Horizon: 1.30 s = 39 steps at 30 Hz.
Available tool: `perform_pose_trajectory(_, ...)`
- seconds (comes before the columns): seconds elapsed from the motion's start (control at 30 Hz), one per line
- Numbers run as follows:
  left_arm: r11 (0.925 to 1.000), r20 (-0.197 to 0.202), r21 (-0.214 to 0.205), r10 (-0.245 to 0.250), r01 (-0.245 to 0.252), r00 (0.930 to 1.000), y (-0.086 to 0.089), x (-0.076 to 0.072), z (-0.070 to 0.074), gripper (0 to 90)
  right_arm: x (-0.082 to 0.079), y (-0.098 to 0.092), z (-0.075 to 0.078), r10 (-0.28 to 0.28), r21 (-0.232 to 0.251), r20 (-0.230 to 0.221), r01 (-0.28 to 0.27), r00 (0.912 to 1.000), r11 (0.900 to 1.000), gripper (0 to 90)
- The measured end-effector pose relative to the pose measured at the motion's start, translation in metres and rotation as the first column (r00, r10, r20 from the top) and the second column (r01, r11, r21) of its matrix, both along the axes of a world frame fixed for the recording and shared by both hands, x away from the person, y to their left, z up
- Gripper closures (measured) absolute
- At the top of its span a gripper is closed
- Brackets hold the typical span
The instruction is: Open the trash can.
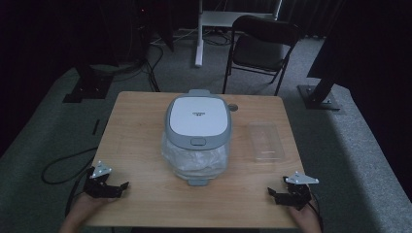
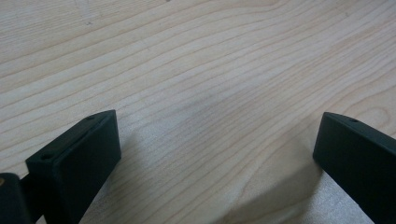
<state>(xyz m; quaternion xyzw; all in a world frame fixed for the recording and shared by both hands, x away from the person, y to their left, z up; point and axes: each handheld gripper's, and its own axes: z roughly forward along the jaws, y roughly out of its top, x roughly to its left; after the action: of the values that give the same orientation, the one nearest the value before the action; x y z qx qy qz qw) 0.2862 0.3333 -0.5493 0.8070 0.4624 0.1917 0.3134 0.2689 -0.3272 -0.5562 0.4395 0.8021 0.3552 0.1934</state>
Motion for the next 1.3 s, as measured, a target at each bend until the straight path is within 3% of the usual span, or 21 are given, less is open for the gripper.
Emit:
perform_pose_trajectory(0.43, 0.9999, -0.01, 0.005, -0.01, 0.01, 0.9999, -0.001, -0.002, 0.002, 5.5, 0.0, 0.0, 0.0, -0.006, 0.001, -0.002, 0.006, 1.0, 1.0, 16.2)
perform_pose_trajectory(0.63, 0.9994, -0.04, -0.018, -0.031, 0.03, 0.9987, -0.005, -0.002, 0.005, 5.6, 0.0, 0.0, 0.0, -0.006, 0.0, -0.003, 0.006, 1.0, 1.0, 16.2)
perform_pose_trajectory(0.83, 0.9978, -0.04, -0.041, -0.054, 0.053, 0.9977, -0.013, -0.002, 0.008, 6.2, 0.0, 0.0, 0.0, -0.006, 0.001, -0.003, 0.006, 1.0, 1.0, 16.3)
perform_pose_trajectory(1.07, 0.995, -0.021, -0.067, -0.077, 0.075, 0.9968, -0.02, -0.001, 0.016, 6.2, 0.0, 0.0, 0.0, -0.006, 0.001, -0.002, 0.006, 1.0, 1.0, 16.2)
perform_pose_trajectory(1.3, 0.9901, 0.021, -0.087, -0.109, 0.11, 0.9938, -0.03, -0.002, 0.032, 6.2, 0.0, 0.0, 0.0, -0.007, 0.002, -0.003, 0.007, 1.0, 1.0, 16.2)
